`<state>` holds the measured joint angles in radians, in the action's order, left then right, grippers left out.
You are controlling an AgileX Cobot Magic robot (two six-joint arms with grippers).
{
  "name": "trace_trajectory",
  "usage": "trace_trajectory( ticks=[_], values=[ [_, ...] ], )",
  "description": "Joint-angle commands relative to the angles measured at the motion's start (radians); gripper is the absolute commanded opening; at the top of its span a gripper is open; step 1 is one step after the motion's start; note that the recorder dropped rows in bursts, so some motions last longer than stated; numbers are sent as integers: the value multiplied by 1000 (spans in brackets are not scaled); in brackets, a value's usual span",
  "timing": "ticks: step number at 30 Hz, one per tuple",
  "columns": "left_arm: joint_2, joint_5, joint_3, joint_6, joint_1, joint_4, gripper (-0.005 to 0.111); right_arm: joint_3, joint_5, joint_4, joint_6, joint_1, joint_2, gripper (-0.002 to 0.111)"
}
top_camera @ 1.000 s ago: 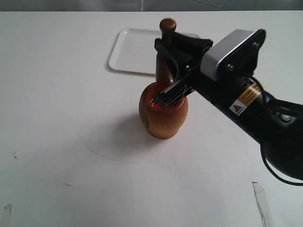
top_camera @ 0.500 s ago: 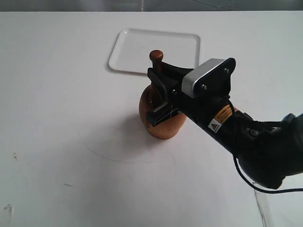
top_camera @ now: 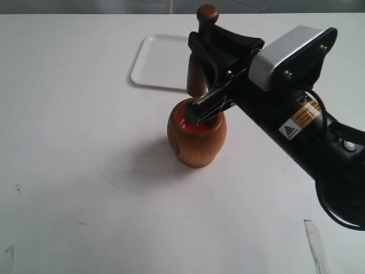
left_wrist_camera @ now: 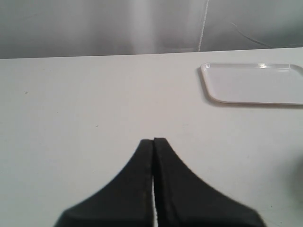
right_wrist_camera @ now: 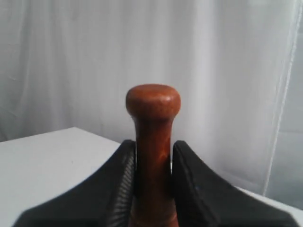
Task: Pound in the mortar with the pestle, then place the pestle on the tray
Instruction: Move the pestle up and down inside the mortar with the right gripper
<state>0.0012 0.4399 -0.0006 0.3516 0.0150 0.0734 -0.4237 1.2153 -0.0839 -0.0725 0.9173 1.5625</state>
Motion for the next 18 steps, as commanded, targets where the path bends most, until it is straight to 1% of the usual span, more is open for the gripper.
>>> trace_trajectory(
  ticks=[1, 3, 6, 9, 11, 15, 18],
  values=[
    [-1, -3, 1, -8, -8, -7, 0, 21, -33, -6, 33, 3, 82, 0],
    [-1, -3, 1, -8, -8, -7, 0, 34, -18, -1, 87, 3, 147, 0],
    [-1, -3, 1, -8, -8, -7, 0, 38, 6, -1, 109, 3, 235, 0],
    [-1, -3, 1, -8, -8, -7, 0, 38, 6, 2, 111, 3, 243, 0],
    [-1, -3, 1, -8, -8, -7, 0, 31, 6, -6, 86, 3, 199, 0],
    [-1, -3, 1, -8, -8, -7, 0, 30, 6, -11, 2, 3, 41, 0],
    [-1, -3, 1, -8, -8, -7, 0, 30, 6, -11, -17, 3, -80, 0]
  ],
)
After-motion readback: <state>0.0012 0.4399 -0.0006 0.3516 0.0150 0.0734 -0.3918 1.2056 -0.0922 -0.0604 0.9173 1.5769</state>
